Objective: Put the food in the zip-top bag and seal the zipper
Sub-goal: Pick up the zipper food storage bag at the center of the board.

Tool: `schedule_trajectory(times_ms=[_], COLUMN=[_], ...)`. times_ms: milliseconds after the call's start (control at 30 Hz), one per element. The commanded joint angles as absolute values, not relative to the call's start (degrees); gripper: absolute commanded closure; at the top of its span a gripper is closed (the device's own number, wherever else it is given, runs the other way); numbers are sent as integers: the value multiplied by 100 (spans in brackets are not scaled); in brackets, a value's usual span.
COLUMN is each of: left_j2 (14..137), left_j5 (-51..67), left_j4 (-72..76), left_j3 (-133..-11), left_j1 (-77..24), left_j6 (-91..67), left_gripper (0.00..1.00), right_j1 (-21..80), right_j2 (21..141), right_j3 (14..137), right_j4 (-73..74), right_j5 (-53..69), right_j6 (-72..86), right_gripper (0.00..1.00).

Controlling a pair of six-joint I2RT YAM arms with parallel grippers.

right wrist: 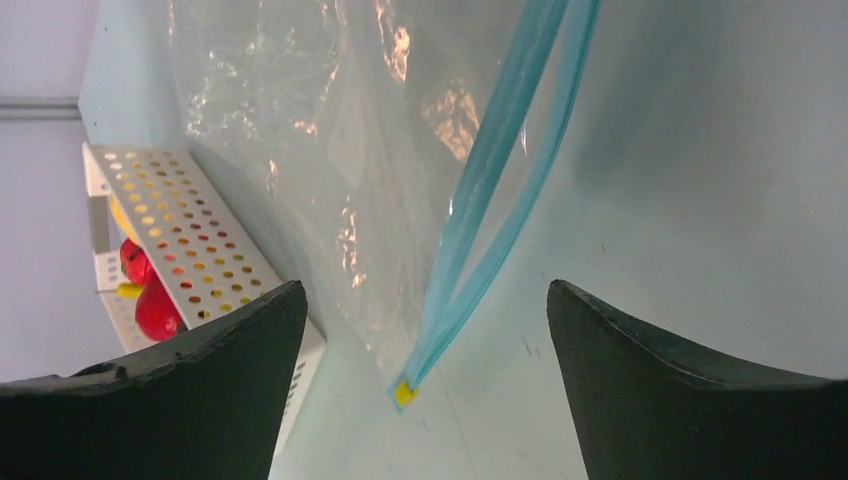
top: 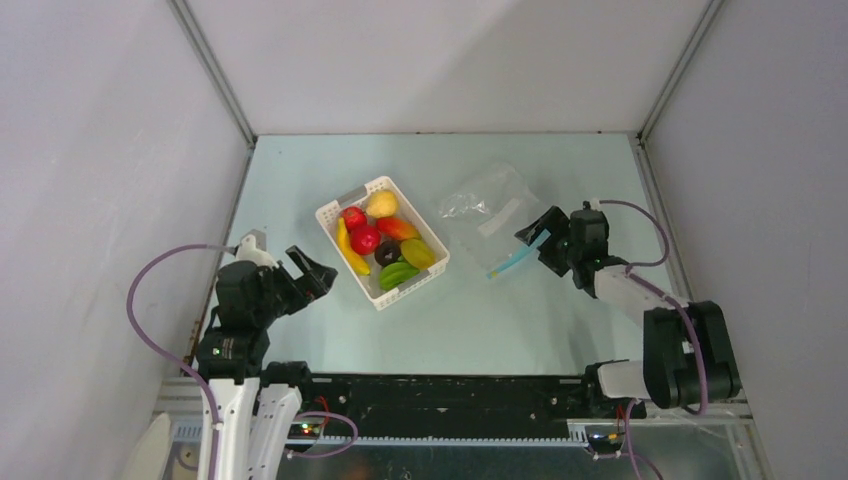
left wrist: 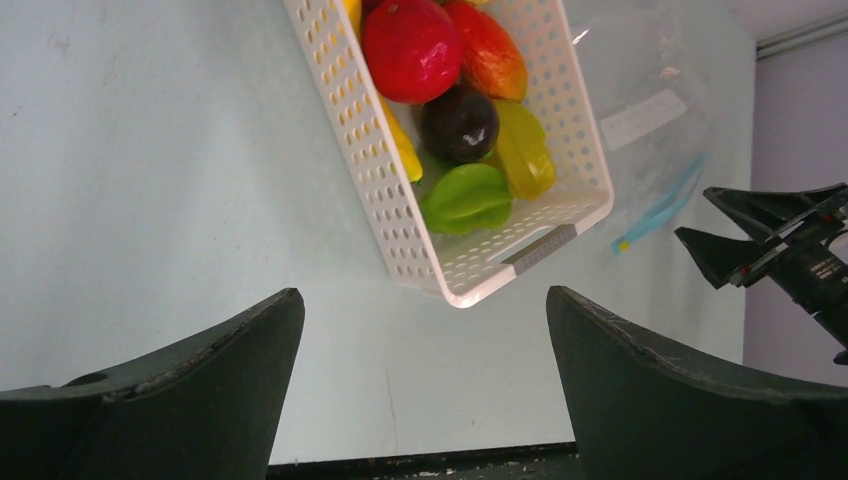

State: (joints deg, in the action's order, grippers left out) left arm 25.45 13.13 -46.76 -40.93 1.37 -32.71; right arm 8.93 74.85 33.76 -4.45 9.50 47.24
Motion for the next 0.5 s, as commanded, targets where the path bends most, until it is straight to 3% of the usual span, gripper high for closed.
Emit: schedule_trajectory(times_ms=[0,33,100,200,267,333,433,467], left_j2=[2587,2591,2594,2569,2511,2466,2486,2533], left_j5=[1105,1115,1186,1376,1385,1386,1481,1592], left_j4=[-4977,-4995,-5017,-5035,-5037,-5041,-5034,-4978], left_j3=[-4279,-4293,-4323,-4368,-4380,-4404,-4505,-4538], left_j1=[172,160,157,159,160,151,140,123], left_j6=[-3047,-3042,-3009,-2946,-2941,-2948,-2965,-2956], left_gripper=[2,2,2,2,2,2,2,2], right_j1=[1041,1069,1089,1178,1200,1208,1227,1276], right_j2=[7866,8040,8253,8471,8585,8657,8548,8412], right_j3=[3498,3533,3664,3837,3934,3997,4095,4148], right_j4=[-1533,-1673,-1803,-1871,-1812,-1860,-1758,-1439], right_j5=[641,672,853,926,839,882,927,855], right_j6=[4934,4932,4918,4871,4834,4824,4915,4984], right_gripper=[8,10,23,28,37,55,94,98])
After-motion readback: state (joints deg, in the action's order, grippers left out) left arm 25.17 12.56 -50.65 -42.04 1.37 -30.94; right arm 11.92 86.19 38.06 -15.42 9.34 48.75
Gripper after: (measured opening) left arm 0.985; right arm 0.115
